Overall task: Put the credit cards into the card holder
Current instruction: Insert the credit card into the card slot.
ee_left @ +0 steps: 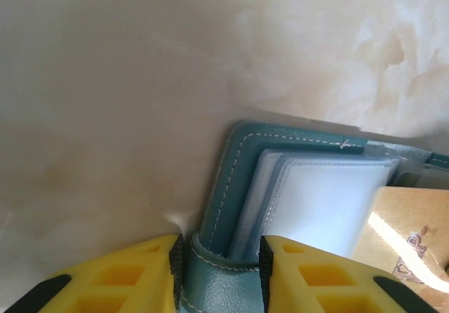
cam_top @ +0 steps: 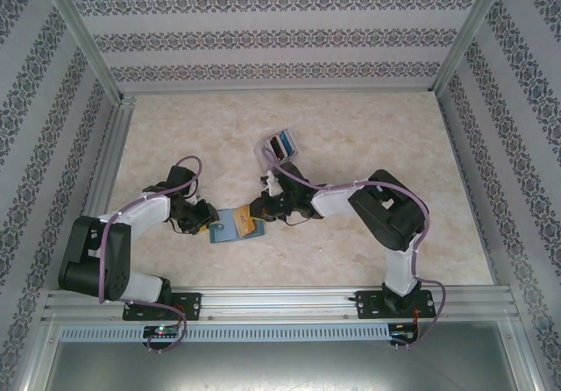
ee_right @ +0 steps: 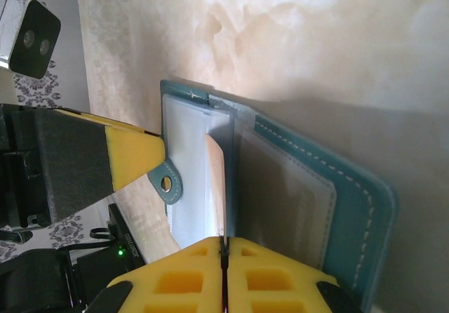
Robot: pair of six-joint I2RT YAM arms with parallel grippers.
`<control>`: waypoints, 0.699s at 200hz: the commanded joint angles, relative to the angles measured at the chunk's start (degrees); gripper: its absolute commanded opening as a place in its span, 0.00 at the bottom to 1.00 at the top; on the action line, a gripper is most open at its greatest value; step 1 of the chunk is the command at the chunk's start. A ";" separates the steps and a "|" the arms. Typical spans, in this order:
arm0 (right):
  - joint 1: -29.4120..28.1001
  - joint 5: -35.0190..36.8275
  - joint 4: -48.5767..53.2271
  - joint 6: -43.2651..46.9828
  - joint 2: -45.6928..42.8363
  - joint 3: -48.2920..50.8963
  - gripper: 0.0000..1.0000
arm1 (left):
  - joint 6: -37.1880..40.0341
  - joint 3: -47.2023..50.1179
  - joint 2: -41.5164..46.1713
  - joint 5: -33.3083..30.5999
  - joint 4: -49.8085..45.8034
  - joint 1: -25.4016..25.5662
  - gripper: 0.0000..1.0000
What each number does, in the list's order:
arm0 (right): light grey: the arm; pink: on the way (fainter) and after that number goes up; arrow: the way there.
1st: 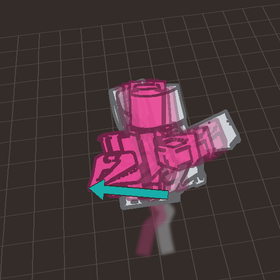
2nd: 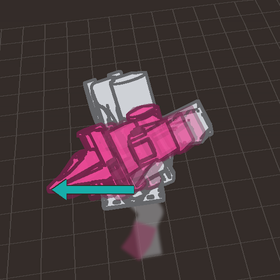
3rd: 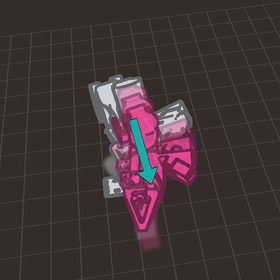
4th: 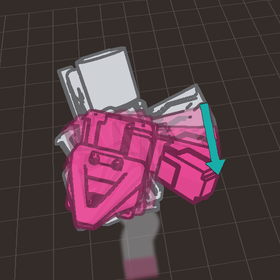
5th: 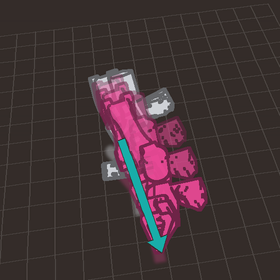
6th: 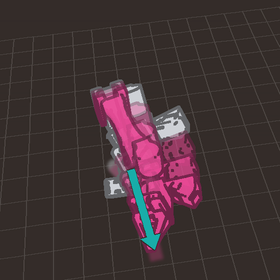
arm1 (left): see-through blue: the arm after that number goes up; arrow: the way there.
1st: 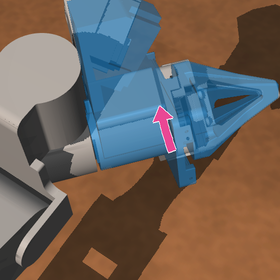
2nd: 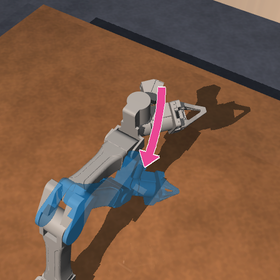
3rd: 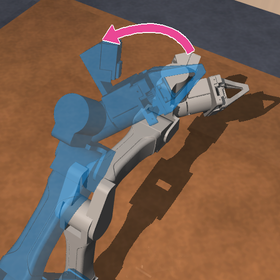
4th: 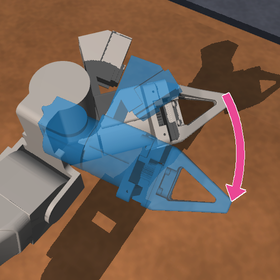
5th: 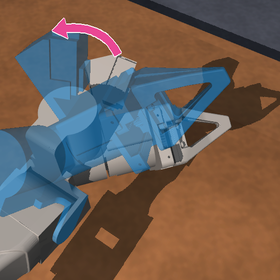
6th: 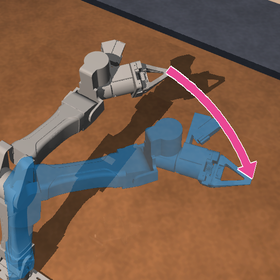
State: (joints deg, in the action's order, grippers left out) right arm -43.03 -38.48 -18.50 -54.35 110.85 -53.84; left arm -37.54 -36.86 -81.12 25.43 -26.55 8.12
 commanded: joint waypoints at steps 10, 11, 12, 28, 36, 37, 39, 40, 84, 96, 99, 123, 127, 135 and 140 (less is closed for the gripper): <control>-0.95 0.21 -1.38 -0.86 1.72 -1.18 0.09 | -0.07 1.20 -1.50 1.83 2.90 -0.30 0.31; -0.94 0.32 -1.33 -0.90 1.73 -1.18 0.09 | -0.08 1.28 -1.50 1.87 2.99 -0.30 0.31; -0.93 0.37 -1.30 -0.87 1.73 -1.13 0.09 | -0.08 1.32 -1.50 1.89 3.03 -0.30 0.30; -1.18 1.74 -1.08 -0.78 1.72 -1.34 0.09 | 0.16 1.51 -1.59 1.88 3.17 -0.30 0.29; -1.35 2.36 -1.01 -0.91 1.87 -1.56 0.09 | 0.19 1.49 -1.63 1.71 2.99 -0.31 0.27; -1.44 2.44 -0.97 -0.92 1.89 -1.59 0.09 | 0.19 1.51 -1.61 1.68 2.99 -0.35 0.27; -1.49 2.60 -0.93 -1.00 1.91 -1.67 0.09 | 0.12 1.50 -1.54 1.69 2.99 -0.31 0.26; -1.51 2.70 -0.93 -1.01 1.91 -1.73 0.09 | 0.11 1.47 -1.56 1.71 2.99 -0.30 0.26; -3.76 8.76 0.98 -0.01 1.83 -2.79 0.09 | -0.37 1.97 -1.17 2.12 3.61 -0.30 0.17; -4.33 9.90 1.09 0.18 1.92 -2.90 0.09 | -1.07 2.45 -0.84 2.57 4.09 -0.22 0.15; -4.57 10.24 1.22 0.27 1.92 -2.88 0.09 | -1.12 2.56 -0.72 2.71 4.27 -0.21 0.15; -6.00 13.21 2.89 1.49 2.09 -3.40 0.09 | -0.86 2.55 -0.54 2.32 4.05 -0.13 0.11; -6.18 13.39 3.08 1.54 2.22 -3.57 0.09 | -0.90 2.42 -0.59 2.27 3.96 -0.09 0.10; -6.49 13.83 3.45 1.59 2.36 -3.86 0.09 | -1.28 2.56 -0.45 2.41 4.23 -0.04 0.08; -6.69 14.22 3.71 1.58 2.37 -3.96 0.09 | -1.53 2.65 -0.48 2.65 4.50 0.00 0.07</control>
State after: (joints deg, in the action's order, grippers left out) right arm -48.16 -28.51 -17.58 -54.63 111.83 -56.18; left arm -38.00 -35.68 -80.99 26.37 -25.17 7.49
